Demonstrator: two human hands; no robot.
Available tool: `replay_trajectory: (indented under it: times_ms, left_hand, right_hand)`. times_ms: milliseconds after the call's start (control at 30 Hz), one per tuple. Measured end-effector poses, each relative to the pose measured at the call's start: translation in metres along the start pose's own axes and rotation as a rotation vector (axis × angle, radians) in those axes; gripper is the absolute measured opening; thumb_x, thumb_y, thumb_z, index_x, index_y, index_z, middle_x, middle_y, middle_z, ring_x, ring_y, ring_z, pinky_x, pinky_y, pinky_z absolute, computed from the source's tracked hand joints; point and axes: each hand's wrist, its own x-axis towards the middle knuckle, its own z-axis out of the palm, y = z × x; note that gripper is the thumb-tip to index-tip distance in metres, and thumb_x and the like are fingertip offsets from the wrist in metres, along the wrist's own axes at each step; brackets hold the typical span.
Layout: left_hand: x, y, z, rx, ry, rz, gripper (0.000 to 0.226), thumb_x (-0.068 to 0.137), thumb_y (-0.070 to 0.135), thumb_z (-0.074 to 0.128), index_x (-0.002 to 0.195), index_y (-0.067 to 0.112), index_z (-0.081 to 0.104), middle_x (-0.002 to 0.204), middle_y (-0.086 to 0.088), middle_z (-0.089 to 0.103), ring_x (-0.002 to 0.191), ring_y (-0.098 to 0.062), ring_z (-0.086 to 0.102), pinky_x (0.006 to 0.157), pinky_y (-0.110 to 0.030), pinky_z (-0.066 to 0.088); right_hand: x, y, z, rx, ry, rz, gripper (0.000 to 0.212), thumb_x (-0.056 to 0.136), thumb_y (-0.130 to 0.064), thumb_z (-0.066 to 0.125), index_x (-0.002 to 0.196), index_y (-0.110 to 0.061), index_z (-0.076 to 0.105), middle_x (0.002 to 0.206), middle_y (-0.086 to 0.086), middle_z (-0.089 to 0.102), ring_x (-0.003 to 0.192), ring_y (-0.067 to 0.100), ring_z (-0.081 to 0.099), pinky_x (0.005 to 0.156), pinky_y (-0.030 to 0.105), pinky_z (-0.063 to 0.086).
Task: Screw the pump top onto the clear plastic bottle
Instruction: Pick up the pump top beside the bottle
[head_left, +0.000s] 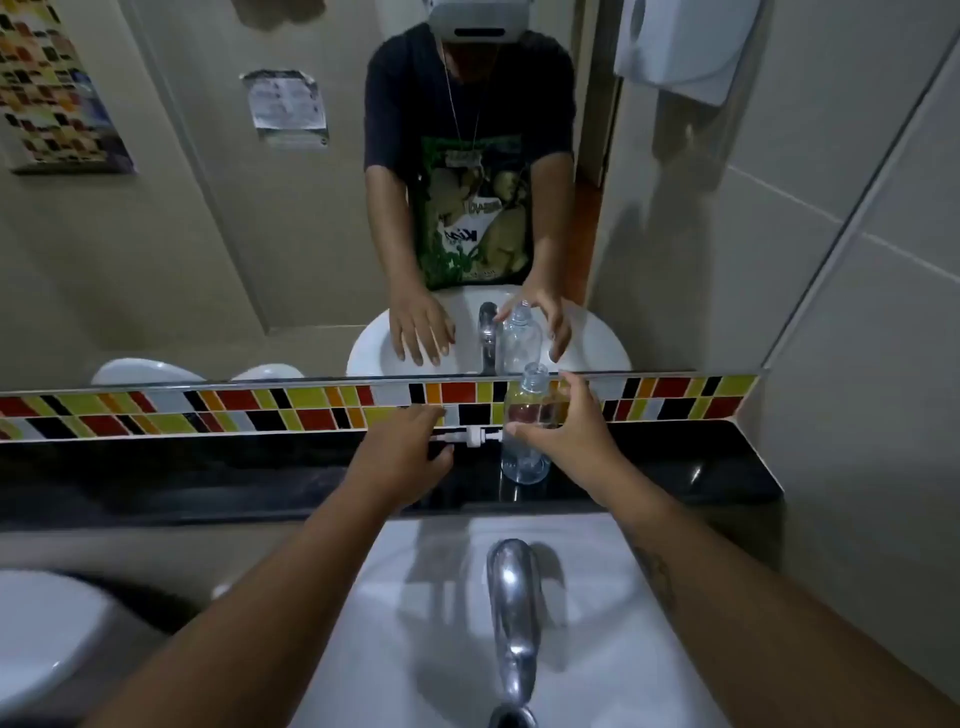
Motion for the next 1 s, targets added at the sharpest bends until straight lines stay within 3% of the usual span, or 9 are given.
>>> replay_trajectory:
  times_ms: [167,333,500,633,733,833,1000]
  left_hand:
    - [0.025,-0.004,0.030,0.133,-0.066,0.056,0.058,0.094,0.039,0.060,0.147,0.018,0.047,0.150,-0.003,0.052,0.136,-0.025,0.046,0.110,-0.040,0.041]
    - [0.040,-0.004,0.047,0.180,-0.071,0.078,0.059,0.095,0.039,0.060,0.149,0.020,0.045,0.151,-0.001,0.051,0.139,-0.024,0.043,0.113,-0.040,0.037]
    - [0.049,-0.009,0.056,0.211,-0.058,0.128,0.058,0.095,0.037,0.061,0.147,0.017,0.048,0.149,-0.004,0.053,0.137,-0.026,0.044,0.110,-0.040,0.036]
    - [0.052,-0.010,0.060,0.228,-0.063,0.136,0.054,0.096,0.038,0.060,0.145,0.017,0.051,0.145,-0.004,0.056,0.134,-0.027,0.047,0.106,-0.040,0.039]
    - [0.054,-0.010,0.064,0.235,-0.074,0.159,0.053,0.096,0.043,0.060,0.145,0.022,0.052,0.145,-0.002,0.057,0.134,-0.026,0.046,0.106,-0.040,0.038]
    - [0.056,-0.009,0.067,0.239,-0.087,0.184,0.052,0.097,0.043,0.059,0.144,0.023,0.053,0.145,0.000,0.058,0.135,-0.026,0.045,0.107,-0.041,0.038]
    - [0.059,-0.007,0.068,0.221,-0.093,0.184,0.049,0.098,0.040,0.059,0.143,0.022,0.054,0.144,0.000,0.059,0.135,-0.025,0.044,0.107,-0.041,0.037]
  right_hand:
    - [0.009,0.012,0.011,0.103,-0.066,-0.044,0.094,0.058,-0.045,0.085,0.137,-0.031,0.035,0.137,0.001,0.047,0.124,0.019,0.050,0.104,0.041,0.046]
    - [0.014,0.019,0.011,0.160,-0.082,-0.069,0.078,0.070,-0.028,0.084,0.134,-0.026,0.040,0.127,-0.001,0.056,0.111,0.008,0.057,0.094,0.025,0.049]
    - [0.013,0.025,0.008,0.195,-0.072,-0.072,0.080,0.071,-0.026,0.084,0.137,-0.024,0.039,0.126,-0.004,0.059,0.112,0.001,0.057,0.098,0.025,0.048]
    - [0.008,0.026,0.006,0.283,-0.086,-0.061,0.080,0.070,-0.017,0.085,0.136,-0.023,0.039,0.118,-0.018,0.054,0.094,-0.025,0.051,0.078,0.001,0.045]
    - [0.006,0.027,0.006,0.313,-0.101,-0.053,0.080,0.070,-0.014,0.084,0.136,-0.024,0.040,0.115,-0.022,0.053,0.093,-0.026,0.052,0.075,0.002,0.047]
    - [0.004,0.028,0.005,0.307,-0.088,-0.048,0.077,0.071,-0.019,0.084,0.135,-0.024,0.042,0.119,-0.017,0.056,0.104,-0.011,0.054,0.083,0.012,0.050]
    - [0.000,0.031,0.002,0.324,-0.081,-0.036,0.077,0.070,-0.021,0.084,0.134,-0.026,0.043,0.120,-0.014,0.057,0.102,-0.009,0.053,0.073,0.007,0.048]
